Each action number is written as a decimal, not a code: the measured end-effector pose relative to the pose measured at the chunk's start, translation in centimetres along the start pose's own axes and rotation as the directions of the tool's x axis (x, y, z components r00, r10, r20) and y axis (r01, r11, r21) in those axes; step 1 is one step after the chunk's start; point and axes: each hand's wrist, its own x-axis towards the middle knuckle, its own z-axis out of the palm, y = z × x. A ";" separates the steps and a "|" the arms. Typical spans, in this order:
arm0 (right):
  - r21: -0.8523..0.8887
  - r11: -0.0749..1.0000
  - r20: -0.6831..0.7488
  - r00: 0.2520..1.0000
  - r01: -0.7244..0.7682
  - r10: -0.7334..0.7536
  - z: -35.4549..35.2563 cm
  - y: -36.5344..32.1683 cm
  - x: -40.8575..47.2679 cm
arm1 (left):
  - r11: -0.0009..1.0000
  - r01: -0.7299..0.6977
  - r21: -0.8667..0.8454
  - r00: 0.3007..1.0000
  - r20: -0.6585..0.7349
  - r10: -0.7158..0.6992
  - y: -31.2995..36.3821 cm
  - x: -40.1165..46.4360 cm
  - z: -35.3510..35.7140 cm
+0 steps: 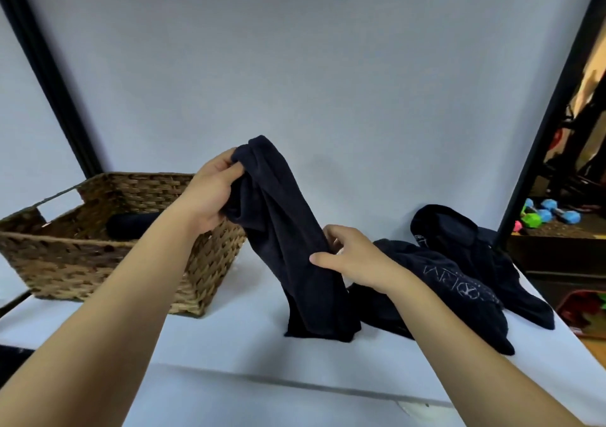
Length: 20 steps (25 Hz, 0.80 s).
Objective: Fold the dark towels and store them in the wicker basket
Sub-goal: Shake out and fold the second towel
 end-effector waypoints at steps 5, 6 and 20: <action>-0.067 0.995 -0.315 0.945 0.073 -0.090 0.3 0.6 -0.9 | 0.958 0.007 0.285 0.997 -0.080 0.016 -1.0 2.0 -2.0; -0.098 0.993 -0.356 0.929 0.067 -0.098 0.6 0.7 -1.0 | 0.944 -0.012 0.330 0.995 -0.087 0.043 -1.1 2.3 -2.4; -0.034 0.999 -0.161 0.987 -0.024 0.019 2.7 3.0 -3.5 | 0.959 0.281 0.038 0.948 0.144 -0.283 -5.9 -0.9 -4.2</action>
